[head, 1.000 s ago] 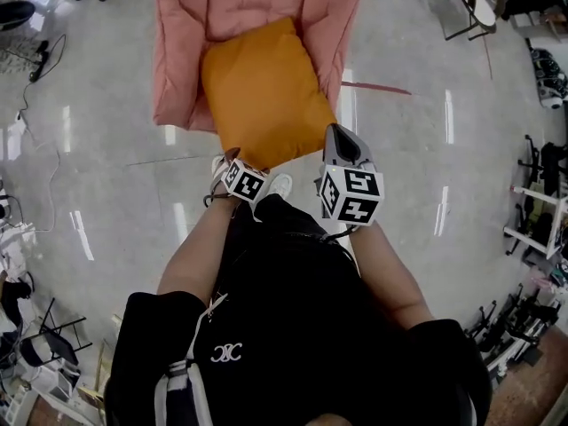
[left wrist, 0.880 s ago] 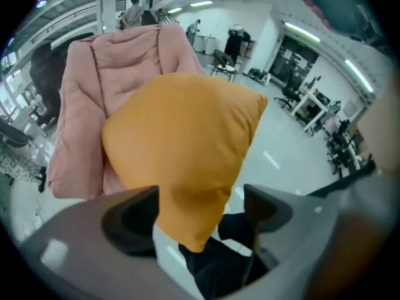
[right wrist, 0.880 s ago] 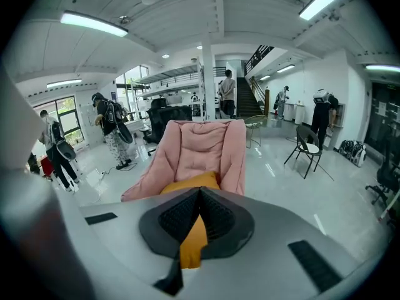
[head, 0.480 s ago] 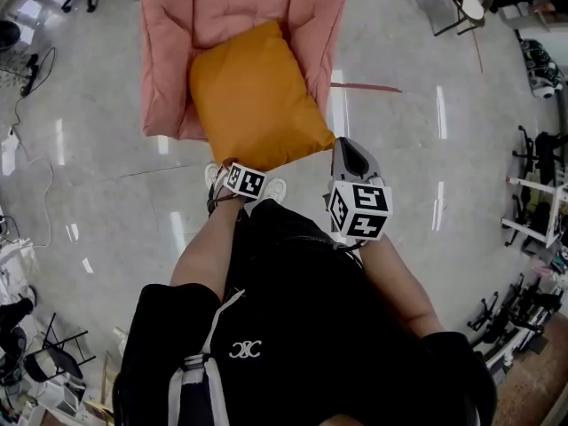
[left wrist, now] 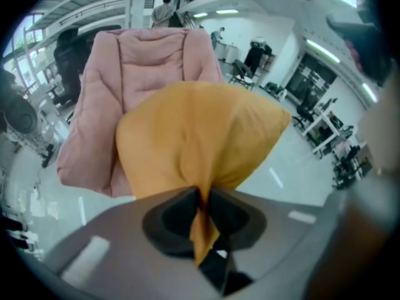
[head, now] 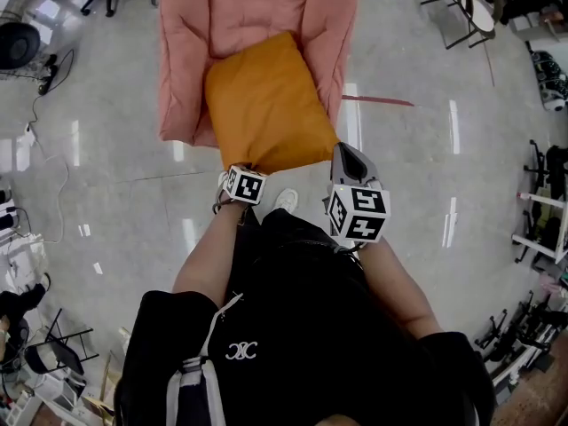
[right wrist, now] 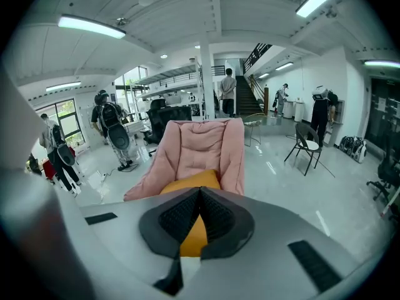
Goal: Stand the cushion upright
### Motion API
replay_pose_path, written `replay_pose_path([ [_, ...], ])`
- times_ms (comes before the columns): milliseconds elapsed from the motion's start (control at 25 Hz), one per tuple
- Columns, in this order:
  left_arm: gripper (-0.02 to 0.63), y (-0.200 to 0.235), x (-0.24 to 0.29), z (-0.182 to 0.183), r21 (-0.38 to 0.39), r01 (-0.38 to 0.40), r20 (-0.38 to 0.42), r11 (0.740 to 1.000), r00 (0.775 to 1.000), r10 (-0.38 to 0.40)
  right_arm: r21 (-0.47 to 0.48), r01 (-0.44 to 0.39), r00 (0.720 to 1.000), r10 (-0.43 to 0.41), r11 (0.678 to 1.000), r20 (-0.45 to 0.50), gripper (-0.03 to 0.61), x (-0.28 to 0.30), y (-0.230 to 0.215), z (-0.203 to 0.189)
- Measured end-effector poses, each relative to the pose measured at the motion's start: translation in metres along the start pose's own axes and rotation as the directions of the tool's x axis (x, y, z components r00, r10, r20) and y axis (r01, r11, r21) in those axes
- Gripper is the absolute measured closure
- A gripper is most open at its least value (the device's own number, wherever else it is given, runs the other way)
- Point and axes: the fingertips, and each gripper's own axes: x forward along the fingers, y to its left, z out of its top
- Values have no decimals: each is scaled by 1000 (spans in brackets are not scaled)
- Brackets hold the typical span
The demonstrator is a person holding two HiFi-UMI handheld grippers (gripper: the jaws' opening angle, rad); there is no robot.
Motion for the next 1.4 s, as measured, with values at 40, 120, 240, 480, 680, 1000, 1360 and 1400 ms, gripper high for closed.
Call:
replay_pose_path([
  [40,563,0,-7,5,11,-4,10,1000,1000,4,6,-8,1000,8,1000,9,581,2,2,3],
  [120,583,1,-21,12,45,-19,20,999,1000,18,26,-24,999,23,999,31,581,4,4,10],
  [240,596,11,-51,29,84,-51,44,995,998,48,49,-45,996,41,998,80,581,5,12,25],
  [480,607,53,-127,86,129,-197,154,972,972,177,96,-65,990,52,993,135,581,2,11,44],
  [680,611,102,-178,154,190,-329,256,925,926,277,144,-66,983,39,987,181,581,5,7,54],
  [1000,611,144,-192,247,255,-408,345,877,885,312,207,3,982,-42,978,185,581,19,-16,69],
  [1360,606,212,-178,362,346,-441,402,828,867,294,283,104,967,-164,953,195,581,64,-19,116],
  [1400,606,222,-176,376,356,-442,401,823,868,292,288,116,965,-177,951,195,581,68,-19,123],
])
